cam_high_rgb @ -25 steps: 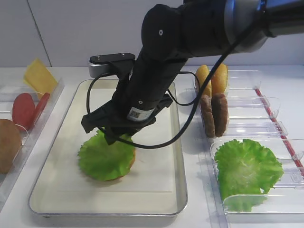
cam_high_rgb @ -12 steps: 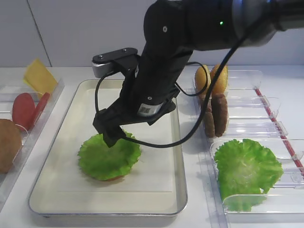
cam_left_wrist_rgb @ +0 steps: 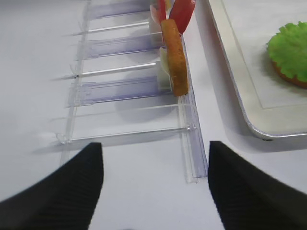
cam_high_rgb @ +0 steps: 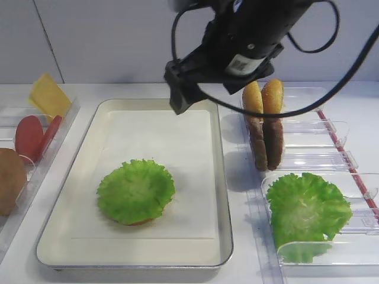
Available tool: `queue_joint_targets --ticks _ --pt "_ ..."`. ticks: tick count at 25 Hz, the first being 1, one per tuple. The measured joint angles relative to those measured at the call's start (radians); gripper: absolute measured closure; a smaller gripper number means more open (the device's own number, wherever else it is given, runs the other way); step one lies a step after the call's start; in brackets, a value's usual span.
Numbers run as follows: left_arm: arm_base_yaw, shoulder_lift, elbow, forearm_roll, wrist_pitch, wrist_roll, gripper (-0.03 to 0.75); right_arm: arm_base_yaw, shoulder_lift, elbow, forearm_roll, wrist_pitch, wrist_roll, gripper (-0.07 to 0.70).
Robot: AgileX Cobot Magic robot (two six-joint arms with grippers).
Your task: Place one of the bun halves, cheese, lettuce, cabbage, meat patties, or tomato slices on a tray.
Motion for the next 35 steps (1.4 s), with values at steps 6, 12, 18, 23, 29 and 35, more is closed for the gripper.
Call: queue_joint_targets --ticks 6,12,18,23,29,35 --pt "0.000 0.000 0.000 0.000 0.000 0.000 0.260 -0.162 -0.139 0.050 0.035 0.012 -0.032 -0.061" --pt "0.000 0.000 0.000 0.000 0.000 0.000 0.260 -0.311 -0.346 0.188 0.055 0.015 -0.055 -0.061" --pt "0.000 0.000 0.000 0.000 0.000 0.000 0.260 -0.399 -0.588 0.370 0.061 0.028 -0.071 -0.061" --pt "0.000 0.000 0.000 0.000 0.000 0.000 0.260 -0.511 -0.803 0.515 0.063 0.119 -0.062 -0.061" --pt "0.000 0.000 0.000 0.000 0.000 0.000 0.260 -0.598 -1.077 0.656 0.063 0.219 -0.055 -0.061" --pt "0.000 0.000 0.000 0.000 0.000 0.000 0.260 -0.600 -1.212 0.749 -0.004 0.301 -0.043 -0.061"
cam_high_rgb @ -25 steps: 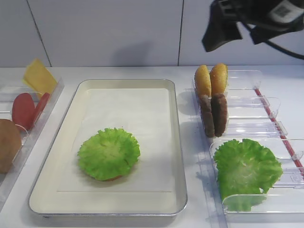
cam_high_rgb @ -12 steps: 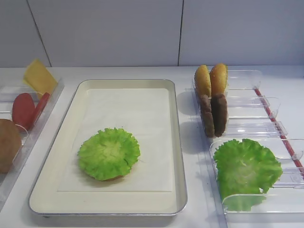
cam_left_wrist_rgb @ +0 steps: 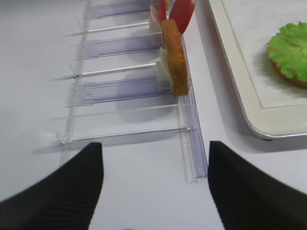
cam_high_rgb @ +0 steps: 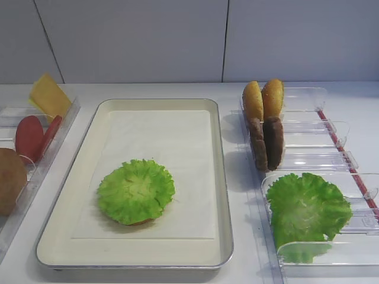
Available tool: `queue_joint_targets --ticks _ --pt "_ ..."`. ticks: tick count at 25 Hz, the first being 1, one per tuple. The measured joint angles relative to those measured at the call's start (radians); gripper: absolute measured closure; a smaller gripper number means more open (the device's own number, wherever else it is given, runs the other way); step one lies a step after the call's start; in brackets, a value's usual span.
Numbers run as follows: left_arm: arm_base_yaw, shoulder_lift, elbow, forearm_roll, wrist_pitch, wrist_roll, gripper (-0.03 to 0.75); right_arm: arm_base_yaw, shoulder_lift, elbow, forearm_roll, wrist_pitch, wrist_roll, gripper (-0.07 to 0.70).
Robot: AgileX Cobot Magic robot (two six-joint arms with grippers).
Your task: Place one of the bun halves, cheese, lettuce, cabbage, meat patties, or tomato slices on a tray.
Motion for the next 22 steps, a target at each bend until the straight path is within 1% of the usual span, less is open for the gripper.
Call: queue_joint_targets --ticks 2,6,13,22 --pt "0.000 0.000 0.000 0.000 0.000 0.000 0.260 -0.002 -0.024 0.013 -0.018 0.005 0.011 -0.061" --pt "0.000 0.000 0.000 0.000 0.000 0.000 0.260 -0.004 -0.109 0.047 -0.020 -0.017 0.015 -0.061" --pt "0.000 0.000 0.000 0.000 0.000 0.000 0.260 -0.005 -0.289 0.163 -0.022 -0.031 0.025 -0.061" --pt "0.000 0.000 0.000 0.000 -0.002 0.000 0.260 -0.005 -0.377 0.168 -0.022 -0.041 0.029 -0.061"
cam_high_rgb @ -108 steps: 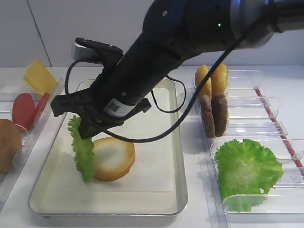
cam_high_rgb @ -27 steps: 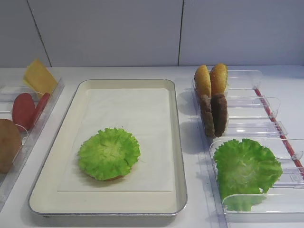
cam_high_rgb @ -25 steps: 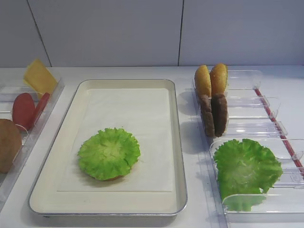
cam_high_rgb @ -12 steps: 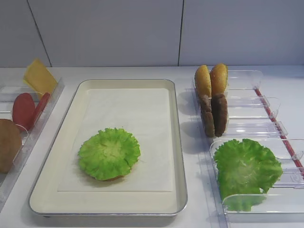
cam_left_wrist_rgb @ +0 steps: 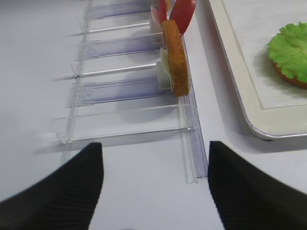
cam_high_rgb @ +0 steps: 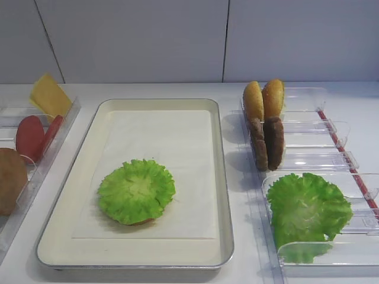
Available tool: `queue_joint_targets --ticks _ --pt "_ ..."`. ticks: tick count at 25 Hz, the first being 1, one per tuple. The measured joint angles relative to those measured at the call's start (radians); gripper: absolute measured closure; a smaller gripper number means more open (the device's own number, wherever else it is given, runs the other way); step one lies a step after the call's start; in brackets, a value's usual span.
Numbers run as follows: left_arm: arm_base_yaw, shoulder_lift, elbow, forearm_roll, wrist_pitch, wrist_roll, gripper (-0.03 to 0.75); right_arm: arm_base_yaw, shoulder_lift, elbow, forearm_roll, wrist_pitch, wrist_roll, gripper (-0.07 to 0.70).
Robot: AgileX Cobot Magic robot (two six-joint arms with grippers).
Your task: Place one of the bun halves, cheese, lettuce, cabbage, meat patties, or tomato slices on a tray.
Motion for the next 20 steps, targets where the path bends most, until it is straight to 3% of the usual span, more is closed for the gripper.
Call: queue_joint_targets --ticks 20 --pt "0.000 0.000 0.000 0.000 0.000 0.000 0.260 0.046 -0.004 0.000 -0.022 0.000 0.038 -0.061"
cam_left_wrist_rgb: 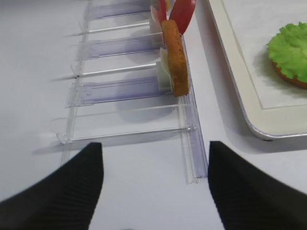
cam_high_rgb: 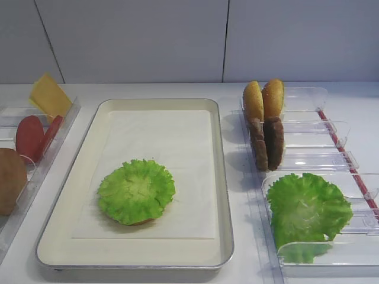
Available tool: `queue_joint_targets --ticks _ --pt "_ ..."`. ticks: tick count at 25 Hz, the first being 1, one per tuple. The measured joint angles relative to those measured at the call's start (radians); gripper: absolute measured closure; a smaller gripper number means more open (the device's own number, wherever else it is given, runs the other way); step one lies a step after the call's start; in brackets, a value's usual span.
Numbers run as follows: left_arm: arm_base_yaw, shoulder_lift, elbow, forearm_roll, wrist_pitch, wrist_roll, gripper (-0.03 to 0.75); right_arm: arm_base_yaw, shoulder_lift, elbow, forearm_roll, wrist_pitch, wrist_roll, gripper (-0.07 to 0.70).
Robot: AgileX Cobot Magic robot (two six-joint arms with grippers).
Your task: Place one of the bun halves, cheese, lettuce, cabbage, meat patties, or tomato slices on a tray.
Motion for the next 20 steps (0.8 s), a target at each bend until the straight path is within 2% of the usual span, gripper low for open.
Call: queue_joint_targets --ticks 20 --pt "0.002 -0.002 0.000 0.006 0.000 0.000 0.260 0.000 -0.046 -0.002 -0.004 0.008 0.004 -0.061"
